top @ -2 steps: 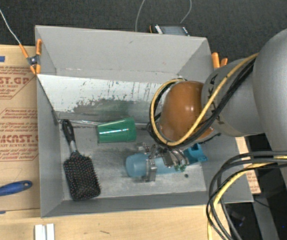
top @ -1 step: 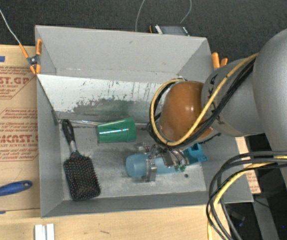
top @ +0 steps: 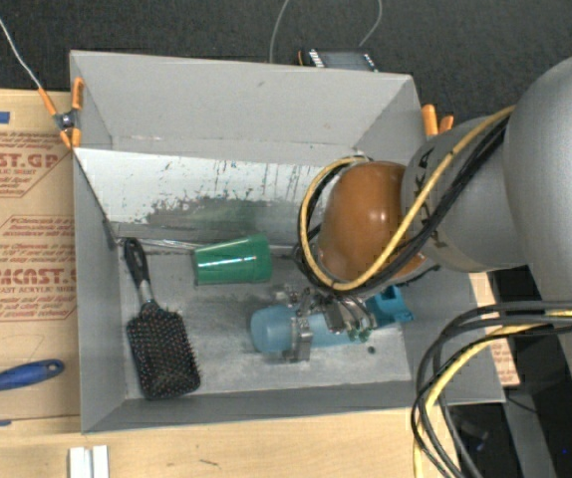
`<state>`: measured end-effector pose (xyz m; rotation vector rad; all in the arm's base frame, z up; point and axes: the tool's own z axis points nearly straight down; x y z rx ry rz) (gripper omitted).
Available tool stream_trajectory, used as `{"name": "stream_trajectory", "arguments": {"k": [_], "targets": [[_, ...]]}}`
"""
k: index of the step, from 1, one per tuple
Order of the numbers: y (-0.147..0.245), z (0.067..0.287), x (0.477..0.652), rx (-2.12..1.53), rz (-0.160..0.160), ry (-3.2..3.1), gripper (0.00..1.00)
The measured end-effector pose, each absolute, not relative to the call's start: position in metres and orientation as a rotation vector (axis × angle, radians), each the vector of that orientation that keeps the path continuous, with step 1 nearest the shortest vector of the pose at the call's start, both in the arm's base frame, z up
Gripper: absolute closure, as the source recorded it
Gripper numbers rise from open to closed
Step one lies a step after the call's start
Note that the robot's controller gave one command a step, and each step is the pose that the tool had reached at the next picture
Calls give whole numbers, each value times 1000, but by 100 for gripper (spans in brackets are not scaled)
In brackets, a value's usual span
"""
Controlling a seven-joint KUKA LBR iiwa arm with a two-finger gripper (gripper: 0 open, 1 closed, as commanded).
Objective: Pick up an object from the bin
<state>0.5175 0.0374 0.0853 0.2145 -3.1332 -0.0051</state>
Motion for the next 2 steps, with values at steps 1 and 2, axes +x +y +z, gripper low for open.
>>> {"name": "stream_trajectory", "arguments": {"k": [1, 2], "targets": [[37, 85, 518, 214, -5, -3133, 100], [37, 85, 518, 214, -5, -3133, 100]]}}
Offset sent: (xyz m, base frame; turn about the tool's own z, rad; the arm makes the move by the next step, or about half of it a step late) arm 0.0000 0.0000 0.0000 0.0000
